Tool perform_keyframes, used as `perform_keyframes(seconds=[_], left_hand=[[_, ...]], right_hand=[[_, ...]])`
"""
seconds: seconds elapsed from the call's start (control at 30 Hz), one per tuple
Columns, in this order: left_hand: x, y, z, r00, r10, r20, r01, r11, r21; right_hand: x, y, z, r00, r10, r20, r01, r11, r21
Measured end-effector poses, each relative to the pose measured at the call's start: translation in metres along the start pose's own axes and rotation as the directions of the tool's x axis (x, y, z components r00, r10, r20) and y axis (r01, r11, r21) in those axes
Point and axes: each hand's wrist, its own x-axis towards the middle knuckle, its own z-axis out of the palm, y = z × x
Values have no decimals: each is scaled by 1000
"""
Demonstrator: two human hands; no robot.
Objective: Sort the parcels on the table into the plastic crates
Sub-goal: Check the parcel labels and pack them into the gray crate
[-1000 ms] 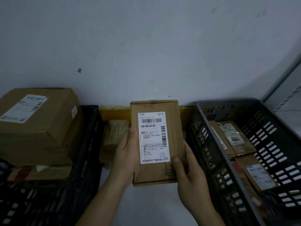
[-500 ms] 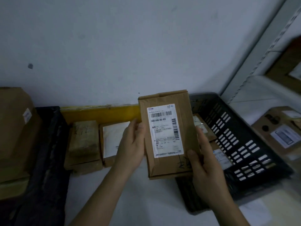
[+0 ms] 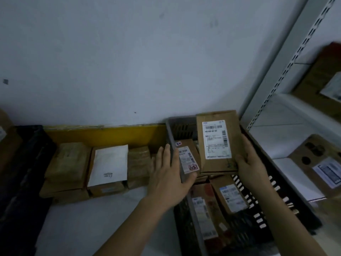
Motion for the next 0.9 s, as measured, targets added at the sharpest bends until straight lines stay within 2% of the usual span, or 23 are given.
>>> perform_keyframes(seconds=[0.17,0.33,0.4,0.53,0.63,0.9], left_hand=[[11,23,39,991,-124,53,121,991,51],[5,32,55,975,-220,7,218,969,118],[3,33,55,971,-239,-15,238,961,143],[1,34,59,962,-271,-23,271,952,145],[1,34,61,960,-275,-45,279,947,160],[2,32,62,954,-297,-49,301,942,150]], right_hand=[[62,56,52,973,-51,226,81,989,-124],[95,87,107,941,37,337,25,984,-177],[98,96,124,936,28,352,54,974,-221],[98,114,144,910,-21,415,195,904,-381],[100,128,150,875,-15,485,303,797,-522],[99,126,149,860,-27,510,392,674,-626]])
